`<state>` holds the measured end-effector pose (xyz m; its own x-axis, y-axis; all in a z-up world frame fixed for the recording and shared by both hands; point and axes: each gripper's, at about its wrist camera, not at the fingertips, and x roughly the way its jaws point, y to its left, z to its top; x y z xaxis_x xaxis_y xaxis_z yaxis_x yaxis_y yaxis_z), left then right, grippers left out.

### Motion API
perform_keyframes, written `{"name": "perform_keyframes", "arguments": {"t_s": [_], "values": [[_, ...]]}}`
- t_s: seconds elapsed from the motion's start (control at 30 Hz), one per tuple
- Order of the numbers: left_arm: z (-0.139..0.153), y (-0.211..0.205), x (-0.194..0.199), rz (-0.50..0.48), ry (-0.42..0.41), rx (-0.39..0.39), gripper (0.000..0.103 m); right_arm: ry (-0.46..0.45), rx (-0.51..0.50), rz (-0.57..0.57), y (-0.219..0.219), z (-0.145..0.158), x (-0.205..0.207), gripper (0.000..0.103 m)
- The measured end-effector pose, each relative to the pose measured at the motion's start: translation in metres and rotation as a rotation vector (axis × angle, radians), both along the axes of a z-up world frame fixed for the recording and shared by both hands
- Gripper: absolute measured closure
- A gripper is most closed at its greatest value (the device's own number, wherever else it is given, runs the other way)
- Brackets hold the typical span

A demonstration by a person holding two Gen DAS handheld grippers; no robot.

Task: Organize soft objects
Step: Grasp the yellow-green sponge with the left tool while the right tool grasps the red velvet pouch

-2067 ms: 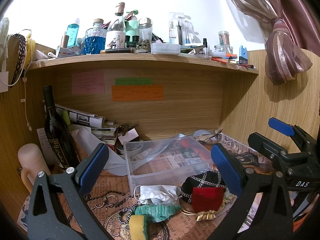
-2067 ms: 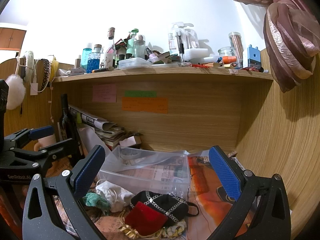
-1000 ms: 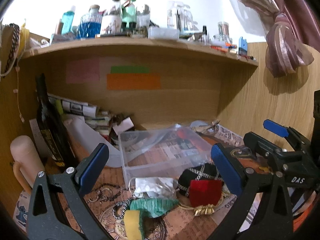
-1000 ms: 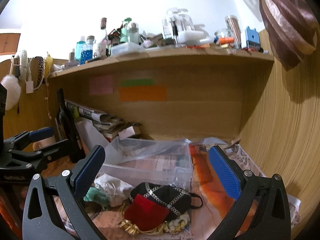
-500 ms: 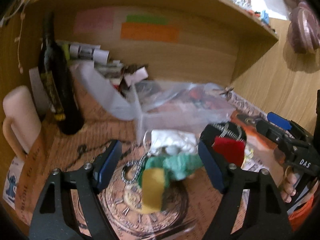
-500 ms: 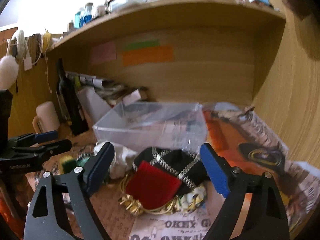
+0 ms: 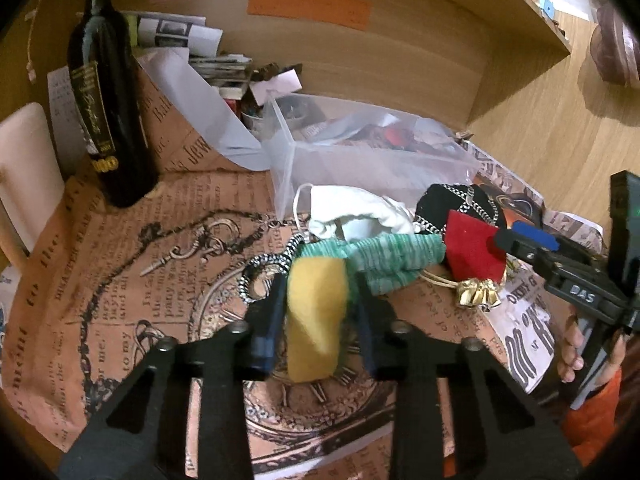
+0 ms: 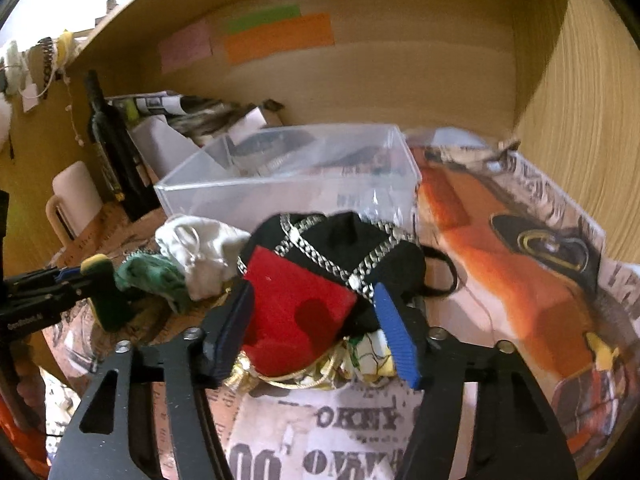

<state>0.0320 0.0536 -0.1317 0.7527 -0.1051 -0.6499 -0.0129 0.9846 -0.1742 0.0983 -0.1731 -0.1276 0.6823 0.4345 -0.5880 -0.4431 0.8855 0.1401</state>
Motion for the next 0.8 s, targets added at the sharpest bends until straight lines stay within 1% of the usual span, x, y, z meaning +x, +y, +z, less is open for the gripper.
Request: {"name": "perform_keyframes", "arguments": {"t_s": [0.03, 0.1, 0.23, 0.37, 0.4, 0.47, 0.53, 0.67, 0.8], "values": [[0.000, 0.000, 0.000, 0.000, 0.000, -0.004, 0.074, 0.015, 0.005, 0.003, 0.000, -0.002, 0.002, 0.050], [0.002, 0.000, -0.001, -0.004, -0.007, -0.008, 0.074, 0.029, 0.008, 0.013, 0.000, -0.005, 0.003, 0.051], [0.010, 0.000, -0.005, -0.004, -0.039, -0.006, 0.075, 0.039, -0.022, 0.008, 0.005, -0.010, 0.008, 0.056], [0.023, 0.000, -0.011, 0.005, -0.077, 0.011, 0.075, 0.060, -0.034, -0.006, 0.004, -0.016, 0.013, 0.071], [0.026, 0.001, -0.011, 0.010, -0.086, 0.014, 0.075, 0.059, -0.032, -0.008, 0.004, -0.016, 0.013, 0.073], [0.031, 0.003, -0.012, 0.016, -0.099, 0.015, 0.075, 0.049, -0.030, -0.013, 0.002, -0.014, 0.012, 0.086], [0.035, 0.005, -0.011, 0.023, -0.112, 0.018, 0.075, 0.041, -0.020, -0.015, 0.000, -0.011, 0.010, 0.092], [0.041, 0.007, -0.005, 0.033, -0.127, 0.030, 0.075, 0.009, 0.000, -0.014, -0.003, -0.004, 0.005, 0.095], [0.047, 0.007, 0.000, 0.034, -0.148, 0.043, 0.075, -0.034, 0.025, -0.001, -0.002, 0.010, 0.000, 0.097]]}}
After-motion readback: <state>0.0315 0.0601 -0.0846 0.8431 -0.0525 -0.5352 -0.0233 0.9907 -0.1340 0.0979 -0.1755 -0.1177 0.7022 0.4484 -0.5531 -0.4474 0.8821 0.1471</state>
